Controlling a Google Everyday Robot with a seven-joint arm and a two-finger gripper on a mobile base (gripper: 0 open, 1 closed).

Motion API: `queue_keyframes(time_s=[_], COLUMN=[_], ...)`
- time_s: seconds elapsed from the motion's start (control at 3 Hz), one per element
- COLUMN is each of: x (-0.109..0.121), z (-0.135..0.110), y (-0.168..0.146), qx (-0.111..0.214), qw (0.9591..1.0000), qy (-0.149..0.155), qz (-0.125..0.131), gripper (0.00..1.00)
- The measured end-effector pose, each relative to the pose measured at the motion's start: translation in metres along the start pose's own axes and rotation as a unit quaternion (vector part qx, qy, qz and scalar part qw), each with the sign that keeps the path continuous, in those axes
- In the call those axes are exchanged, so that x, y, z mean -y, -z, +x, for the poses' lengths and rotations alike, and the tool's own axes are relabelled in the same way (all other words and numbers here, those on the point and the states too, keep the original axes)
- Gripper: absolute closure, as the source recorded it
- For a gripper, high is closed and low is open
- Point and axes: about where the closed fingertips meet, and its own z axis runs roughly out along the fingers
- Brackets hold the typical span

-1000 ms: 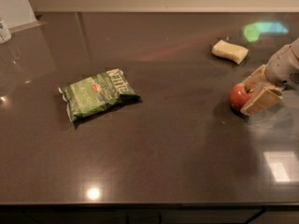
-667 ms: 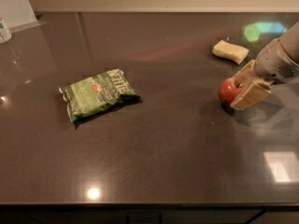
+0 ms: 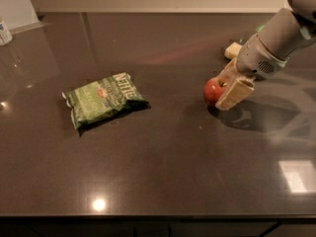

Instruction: Move apple near green jalapeno chip bag

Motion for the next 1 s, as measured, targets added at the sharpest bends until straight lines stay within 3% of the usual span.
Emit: queue_keyframes(time_s=[1.0], x=[-0.006], z=[-0.069], y=[-0.048], qx=[0.001], qw=[0.9969], qy=[0.071], qz=[-0.034], gripper=[1.0])
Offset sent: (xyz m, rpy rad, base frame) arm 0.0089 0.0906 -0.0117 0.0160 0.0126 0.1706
